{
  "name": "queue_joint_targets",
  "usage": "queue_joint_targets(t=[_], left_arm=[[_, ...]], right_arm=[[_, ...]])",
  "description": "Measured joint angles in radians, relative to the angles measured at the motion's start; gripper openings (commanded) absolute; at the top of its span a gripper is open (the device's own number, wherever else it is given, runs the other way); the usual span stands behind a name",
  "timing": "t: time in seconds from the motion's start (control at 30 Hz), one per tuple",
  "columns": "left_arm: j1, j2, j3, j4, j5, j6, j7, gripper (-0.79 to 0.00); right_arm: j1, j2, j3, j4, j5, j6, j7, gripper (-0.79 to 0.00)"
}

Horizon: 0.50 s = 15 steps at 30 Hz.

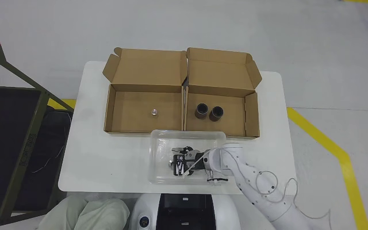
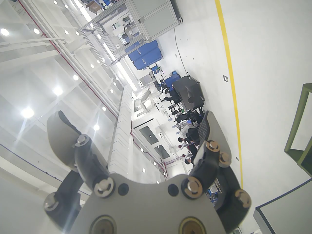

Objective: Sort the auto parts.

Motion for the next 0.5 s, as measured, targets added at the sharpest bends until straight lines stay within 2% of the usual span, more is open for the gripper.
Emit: queue_joint_targets(t=[0.37, 0.43, 0.5], left_arm=[[0.000, 0.000, 0.000, 0.000, 0.000, 0.000, 0.000, 0.000], [0.000, 0.000, 0.000, 0.000, 0.000, 0.000, 0.000, 0.000], [0.000, 0.000, 0.000, 0.000, 0.000, 0.000, 0.000, 0.000]], right_arm=[[0.022, -0.001, -0.032, 0.020, 0.023, -0.007, -0.004, -0.292], [0.024, 0.000, -0.035, 0.021, 0.026, -0.008, -0.006, -0.403], [0.026, 0.001, -0.038, 0.023, 0.030, -0.008, -0.009, -0.434]])
